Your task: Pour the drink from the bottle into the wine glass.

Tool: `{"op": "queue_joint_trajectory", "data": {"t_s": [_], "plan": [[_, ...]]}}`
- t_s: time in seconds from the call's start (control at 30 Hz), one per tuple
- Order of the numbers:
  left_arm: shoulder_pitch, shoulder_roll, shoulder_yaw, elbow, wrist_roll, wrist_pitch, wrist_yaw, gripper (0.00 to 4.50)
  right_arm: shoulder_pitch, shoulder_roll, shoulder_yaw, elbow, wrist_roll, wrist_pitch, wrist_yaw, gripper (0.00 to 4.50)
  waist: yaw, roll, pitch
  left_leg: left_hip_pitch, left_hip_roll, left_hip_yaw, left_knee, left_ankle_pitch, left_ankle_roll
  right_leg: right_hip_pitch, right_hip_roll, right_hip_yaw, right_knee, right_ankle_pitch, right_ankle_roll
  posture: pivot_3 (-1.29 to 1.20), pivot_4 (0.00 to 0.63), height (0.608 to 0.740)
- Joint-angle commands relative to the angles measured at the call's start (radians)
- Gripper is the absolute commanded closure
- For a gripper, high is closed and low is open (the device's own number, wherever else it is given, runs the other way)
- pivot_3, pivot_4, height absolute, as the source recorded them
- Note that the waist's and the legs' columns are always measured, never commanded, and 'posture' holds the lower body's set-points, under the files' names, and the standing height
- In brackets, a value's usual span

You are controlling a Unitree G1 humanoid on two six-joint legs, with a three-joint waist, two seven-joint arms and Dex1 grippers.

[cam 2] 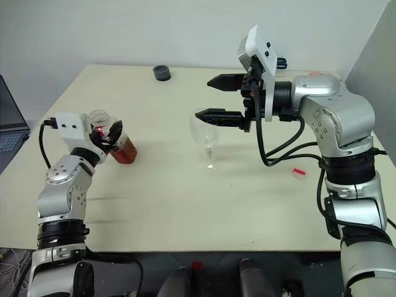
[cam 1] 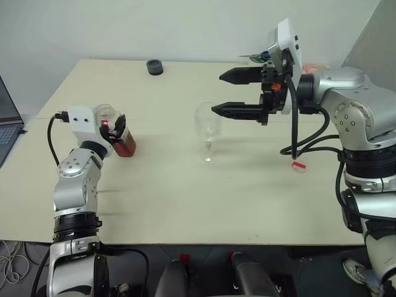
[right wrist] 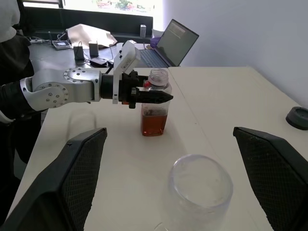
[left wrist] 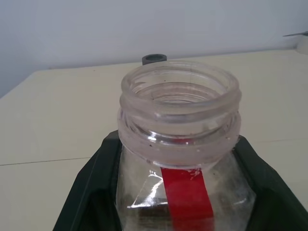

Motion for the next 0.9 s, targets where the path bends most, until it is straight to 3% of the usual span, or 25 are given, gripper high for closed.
{"op": "queue_joint_trajectory", "data": {"t_s": [0.03, 0.2, 0.37, 0.57, 0.67, 0.9], "plan": [[-0.058, 0.027, -0.011, -0.065, -0.014, 0.012, -0.03, 2.31, 0.011, -0.021, -0.027, -0.019, -0.019, -0.043, -0.009, 0.0, 0.0, 0.0, 0.0, 0.0, 0.0, 0.0, 0.0, 0.0, 0.0, 0.0, 0.0, 0.0, 0.0, 0.0, 0.0, 0.0, 0.15, 0.74], [-0.266, 0.093, -0.141, -0.053, 0.074, 0.005, -0.105, 2.31, 0.153, -0.065, -0.129, -0.099, -0.011, -0.105, -0.045, 0.0, 0.022, -0.007, 0.004, -0.005, 0.0, -0.005, 0.002, 0.0, 0.0, -0.001, 0.0, -0.006, -0.001, -0.001, 0.001, 0.0, 0.15, 0.74], [-0.424, 0.098, -0.273, 0.042, 0.171, -0.095, -0.189, 2.31, 0.316, -0.073, -0.221, -0.252, 0.028, -0.096, -0.122, 0.0, 0.027, -0.006, 0.004, -0.007, -0.003, -0.005, 0.002, 0.0, 0.0, -0.002, -0.004, -0.006, -0.001, 0.0, 0.0, 0.0, 0.15, 0.74], [-0.581, 0.1, -0.48, 0.249, 0.383, -0.418, -0.279, 2.31, 0.591, -0.027, -0.263, -0.464, 0.045, -0.133, -0.221, 0.0, 0.023, -0.006, 0.004, -0.007, -0.003, -0.005, 0.001, 0.0, 0.0, -0.002, -0.003, -0.006, -0.001, 0.0, 0.001, 0.0, 0.15, 0.74], [-0.625, 0.093, -0.53, 0.367, 0.445, -0.56, -0.287, 2.31, 0.706, 0.002, -0.257, -0.524, 0.038, -0.168, -0.258, 0.0, 0.018, -0.006, 0.004, -0.007, -0.003, -0.004, 0.002, 0.0, 0.0, -0.002, -0.003, -0.005, -0.001, 0.0, 0.001, 0.0, 0.15, 0.74], [-0.701, 0.067, -0.577, 0.514, 0.534, -0.747, -0.275, 2.31, 0.811, 0.011, -0.288, -0.584, 0.053, -0.172, -0.337, 0.0, 0.016, -0.006, 0.004, -0.007, -0.003, -0.003, 0.003, 0.0, 0.0, -0.002, -0.002, -0.004, -0.001, -0.003, 0.005, 0.0, 0.15, 0.74]]}}
